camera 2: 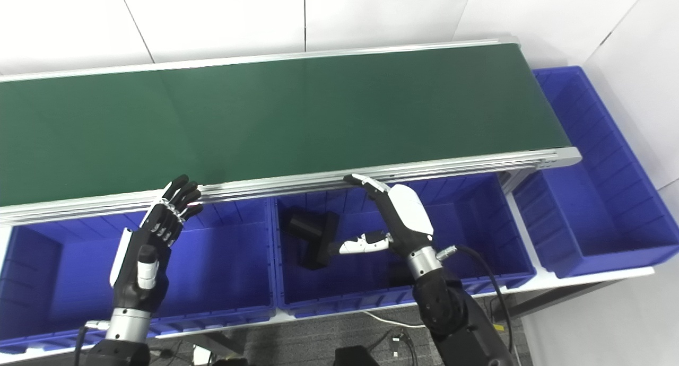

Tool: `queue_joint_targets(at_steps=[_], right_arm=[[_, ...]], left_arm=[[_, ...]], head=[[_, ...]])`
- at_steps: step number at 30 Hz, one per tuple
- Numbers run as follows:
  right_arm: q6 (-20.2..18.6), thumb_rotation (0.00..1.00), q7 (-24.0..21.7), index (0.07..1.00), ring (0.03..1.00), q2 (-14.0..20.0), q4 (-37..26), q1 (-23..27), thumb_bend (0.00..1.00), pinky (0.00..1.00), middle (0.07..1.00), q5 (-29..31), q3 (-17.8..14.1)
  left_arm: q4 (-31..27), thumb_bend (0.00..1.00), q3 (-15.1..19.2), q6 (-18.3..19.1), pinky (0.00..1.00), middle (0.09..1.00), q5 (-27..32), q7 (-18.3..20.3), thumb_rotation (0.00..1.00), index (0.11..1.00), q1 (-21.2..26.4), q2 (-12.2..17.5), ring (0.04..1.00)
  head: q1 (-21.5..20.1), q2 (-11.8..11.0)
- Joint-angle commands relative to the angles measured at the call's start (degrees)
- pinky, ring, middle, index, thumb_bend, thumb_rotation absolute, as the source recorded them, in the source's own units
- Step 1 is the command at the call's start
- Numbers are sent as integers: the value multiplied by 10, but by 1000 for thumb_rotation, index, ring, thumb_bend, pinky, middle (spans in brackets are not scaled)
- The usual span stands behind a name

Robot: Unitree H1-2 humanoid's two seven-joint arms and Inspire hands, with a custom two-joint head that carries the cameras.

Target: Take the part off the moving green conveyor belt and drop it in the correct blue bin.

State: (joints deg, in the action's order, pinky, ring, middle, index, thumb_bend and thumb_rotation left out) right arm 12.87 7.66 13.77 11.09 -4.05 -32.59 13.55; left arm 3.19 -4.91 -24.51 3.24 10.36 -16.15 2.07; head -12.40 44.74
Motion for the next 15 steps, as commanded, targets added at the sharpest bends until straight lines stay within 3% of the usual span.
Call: queue_joint_targets(at_steps=[1, 5, 9, 12, 15], right_arm=[[30, 381, 5, 828, 840, 3, -11, 7, 964, 720, 893, 10, -2], [47, 418, -21, 834, 833, 14, -28, 2, 955, 721, 885, 34, 7], [69, 507, -75, 823, 814, 26, -86, -20, 953, 715, 864, 112, 16], [98, 544, -93, 817, 822, 21, -132, -40, 956, 746, 862, 169, 19], [112, 596, -102, 817, 836, 12, -155, -49, 958, 778, 866, 189, 21]], left_arm=[[-5, 900, 1, -24, 835, 892, 4, 12, 945, 896, 6, -2, 884], [-1, 894, 0, -24, 835, 894, -3, 11, 954, 898, 6, -2, 885], [6, 885, 0, -24, 835, 893, -7, 9, 957, 898, 4, -4, 882], [13, 879, 0, -24, 831, 889, -7, 10, 953, 895, 6, -6, 876], [25, 867, 1, -24, 823, 884, -10, 8, 949, 890, 9, -6, 869]], head=[[1, 1], [14, -5], [33, -12], [50, -22], [67, -36]])
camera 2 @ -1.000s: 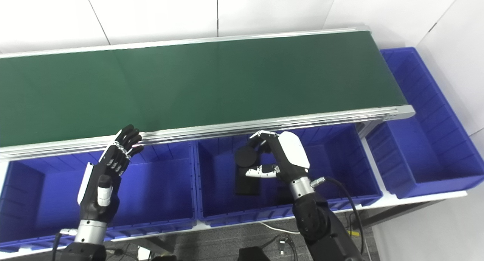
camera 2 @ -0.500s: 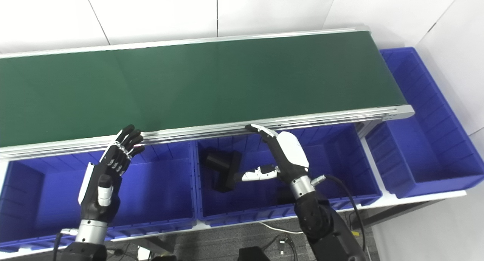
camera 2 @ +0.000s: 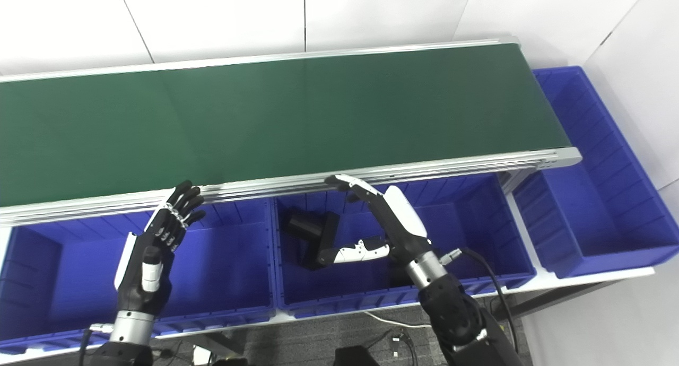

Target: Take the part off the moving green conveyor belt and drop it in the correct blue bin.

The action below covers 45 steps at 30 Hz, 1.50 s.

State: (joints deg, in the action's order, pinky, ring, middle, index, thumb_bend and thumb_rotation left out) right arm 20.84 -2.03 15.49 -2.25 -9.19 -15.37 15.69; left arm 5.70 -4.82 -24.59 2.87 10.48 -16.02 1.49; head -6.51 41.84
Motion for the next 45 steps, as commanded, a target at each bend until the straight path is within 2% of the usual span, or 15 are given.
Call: queue_joint_targets(at_steps=[1, 3, 4, 7, 11, 13, 17, 20, 23, 28, 30, 38, 41, 42, 45], right_arm=[[35, 604, -8, 818, 842, -9, -29, 0, 957, 784, 870, 25, 0], [38, 615, -16, 816, 846, -17, -42, -5, 958, 781, 874, 43, 2], [43, 619, -19, 816, 849, -21, -43, -5, 958, 782, 876, 50, 2], [59, 626, -30, 820, 852, -26, -34, -5, 960, 778, 881, 69, 9], [60, 659, -36, 829, 867, -27, -26, -5, 967, 795, 890, 78, 16], [61, 681, -34, 835, 876, -26, -14, -2, 965, 805, 896, 82, 20], [61, 728, -17, 842, 888, -31, 33, 11, 947, 819, 900, 91, 26], [61, 794, 0, 855, 896, -36, 77, 23, 950, 835, 907, 92, 33], [61, 814, 2, 862, 899, -52, 129, 32, 956, 849, 915, 112, 30], [61, 869, -2, 886, 895, -73, 181, 33, 927, 865, 925, 133, 12], [61, 853, -7, 895, 904, -76, 189, 31, 924, 878, 931, 138, 5], [61, 817, -4, 881, 891, -74, 212, 32, 883, 875, 924, 128, 1], [61, 815, 3, 882, 886, -74, 220, 39, 880, 869, 922, 121, 2], [61, 820, 6, 885, 887, -75, 221, 41, 884, 870, 922, 117, 3], [61, 836, 14, 893, 889, -79, 224, 49, 890, 860, 923, 107, 8]], left_arm=[[4, 867, 1, -23, 820, 883, -9, 4, 947, 888, 9, -2, 868], [12, 875, 1, -23, 810, 875, -14, -2, 940, 877, 11, -4, 860], [19, 875, 1, -23, 808, 872, -16, -5, 936, 872, 13, -5, 857], [36, 872, -1, -23, 799, 864, -26, -14, 933, 864, 18, -5, 850], [55, 862, -7, -23, 799, 861, -36, -25, 928, 862, 26, -3, 848], [64, 855, -19, -23, 802, 863, -54, -45, 945, 867, 29, 3, 849], [79, 860, -45, -23, 799, 863, -67, -79, 955, 865, 36, 12, 848], [89, 882, -62, -23, 798, 864, -66, -98, 951, 862, 39, 17, 851], [94, 895, -80, -23, 791, 863, -72, -122, 948, 853, 41, 23, 851], [93, 927, -106, -23, 777, 855, -80, -161, 944, 836, 40, 35, 848], [92, 925, -114, -23, 788, 861, -80, -171, 945, 843, 41, 40, 856], [90, 888, -119, -23, 829, 882, -61, -166, 940, 867, 54, 40, 873], [91, 879, -117, -23, 835, 886, -61, -167, 941, 869, 63, 39, 876], [89, 876, -116, -23, 838, 888, -60, -165, 941, 871, 66, 40, 878], [87, 858, -109, -23, 853, 895, -52, -155, 937, 882, 73, 44, 886]], head=[[8, -7], [12, -10], [24, -22], [34, -33], [55, -52], [67, -62], [101, -92], [113, -102], [124, -111], [122, -106], [117, -102], [86, -83], [56, -63], [31, -51], [-6, -39]])
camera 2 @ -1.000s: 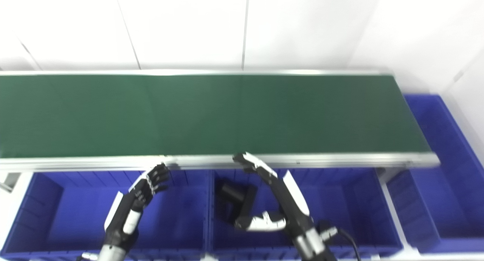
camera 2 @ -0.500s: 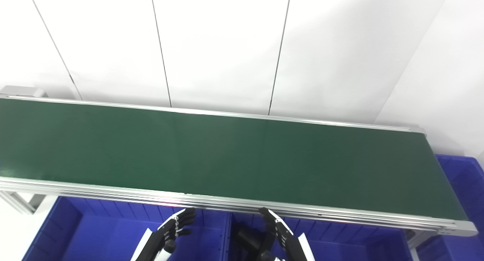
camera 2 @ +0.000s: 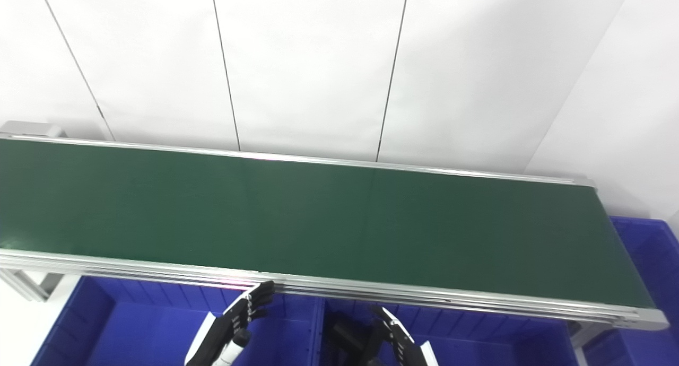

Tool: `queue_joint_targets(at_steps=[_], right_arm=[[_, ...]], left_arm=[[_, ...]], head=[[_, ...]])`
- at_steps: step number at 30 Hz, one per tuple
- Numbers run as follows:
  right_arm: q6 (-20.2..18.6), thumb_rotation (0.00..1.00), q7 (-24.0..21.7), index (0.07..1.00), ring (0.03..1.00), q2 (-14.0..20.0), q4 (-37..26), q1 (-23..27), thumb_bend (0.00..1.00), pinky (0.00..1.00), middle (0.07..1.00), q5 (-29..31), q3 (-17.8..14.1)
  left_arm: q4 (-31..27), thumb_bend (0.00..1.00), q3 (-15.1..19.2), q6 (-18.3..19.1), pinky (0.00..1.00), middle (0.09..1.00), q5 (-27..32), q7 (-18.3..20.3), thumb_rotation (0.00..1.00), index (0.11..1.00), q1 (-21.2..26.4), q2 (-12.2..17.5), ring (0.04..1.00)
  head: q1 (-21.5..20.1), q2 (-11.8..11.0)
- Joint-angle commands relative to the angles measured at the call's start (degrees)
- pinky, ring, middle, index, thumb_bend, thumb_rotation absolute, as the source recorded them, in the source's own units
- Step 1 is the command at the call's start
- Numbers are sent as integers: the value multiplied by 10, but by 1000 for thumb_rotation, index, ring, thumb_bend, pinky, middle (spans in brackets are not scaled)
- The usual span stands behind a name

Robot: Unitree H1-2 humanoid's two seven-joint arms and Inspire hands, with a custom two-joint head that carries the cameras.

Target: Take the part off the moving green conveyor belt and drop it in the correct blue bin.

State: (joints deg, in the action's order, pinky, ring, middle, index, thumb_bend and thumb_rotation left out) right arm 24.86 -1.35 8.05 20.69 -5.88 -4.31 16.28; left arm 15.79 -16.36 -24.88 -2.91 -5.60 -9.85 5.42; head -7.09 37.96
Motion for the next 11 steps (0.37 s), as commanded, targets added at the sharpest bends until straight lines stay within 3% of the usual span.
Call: queue_joint_targets(at_steps=[1, 5, 11], right_arm=[[21, 835, 9, 893, 887, -8, -5, 17, 898, 857, 923, -5, 3], [21, 819, 16, 893, 886, -21, -2, 23, 895, 845, 931, -10, 7], [20, 828, 23, 893, 888, -21, 0, 22, 913, 860, 935, -17, 6]], left_arm=[[-14, 852, 10, -20, 857, 897, 8, 10, 934, 886, 13, 7, 888], [-8, 873, 28, -20, 843, 887, 19, 28, 927, 883, 17, 9, 875], [-3, 875, 40, -20, 810, 874, 20, 47, 921, 872, 15, 3, 859]], head=[[-28, 4], [-46, 1], [-26, -4]])
